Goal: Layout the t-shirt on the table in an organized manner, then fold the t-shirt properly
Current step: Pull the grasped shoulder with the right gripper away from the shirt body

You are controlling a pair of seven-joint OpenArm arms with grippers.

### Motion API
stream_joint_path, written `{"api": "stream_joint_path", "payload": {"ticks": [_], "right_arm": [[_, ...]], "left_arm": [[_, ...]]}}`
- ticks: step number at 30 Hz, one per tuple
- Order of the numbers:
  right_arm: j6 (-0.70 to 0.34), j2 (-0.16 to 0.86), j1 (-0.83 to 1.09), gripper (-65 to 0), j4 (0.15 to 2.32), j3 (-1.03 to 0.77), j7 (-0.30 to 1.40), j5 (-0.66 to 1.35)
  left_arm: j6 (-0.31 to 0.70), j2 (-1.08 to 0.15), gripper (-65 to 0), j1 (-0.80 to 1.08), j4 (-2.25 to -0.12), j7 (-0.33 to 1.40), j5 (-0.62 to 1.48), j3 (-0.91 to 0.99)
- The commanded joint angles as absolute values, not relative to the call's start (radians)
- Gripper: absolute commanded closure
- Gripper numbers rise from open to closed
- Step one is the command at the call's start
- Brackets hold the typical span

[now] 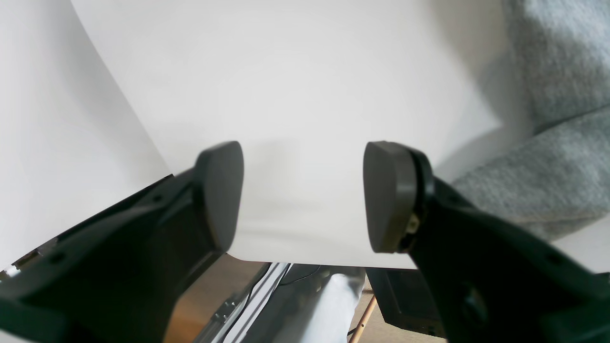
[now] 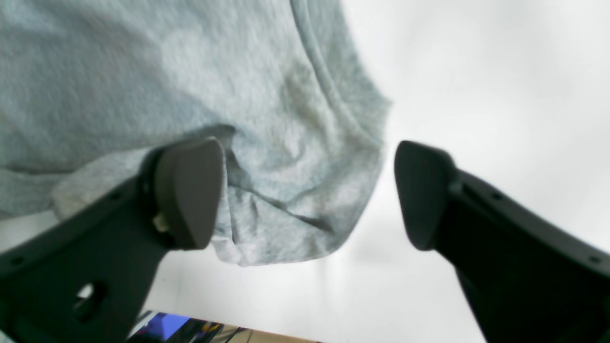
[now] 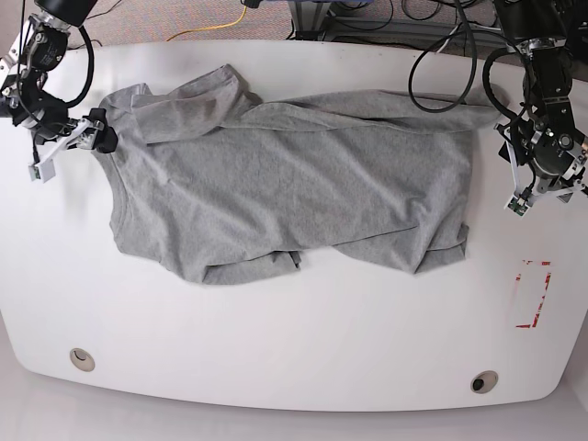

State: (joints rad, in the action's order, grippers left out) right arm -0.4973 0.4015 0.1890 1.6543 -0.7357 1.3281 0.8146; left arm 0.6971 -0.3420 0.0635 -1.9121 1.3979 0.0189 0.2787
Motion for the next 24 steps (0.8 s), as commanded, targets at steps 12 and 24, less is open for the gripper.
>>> {"api": "stream_joint_path", "payload": {"ticks": [12,24], "right_arm": [[-0.549,0.302,0.246,-55.3,1.802,-0.808,1.396,0.944],[-0.549,0.251,0.28,-55.3,1.802,-0.737,1.396,0.947]], "left_arm": [[0.698,-0.343,-37.4,0.05,-1.929,1.396,0.01,0.285],[0.698,-0.343,-37.4,0.05,-1.929,1.396,0.01,0.28]]}}
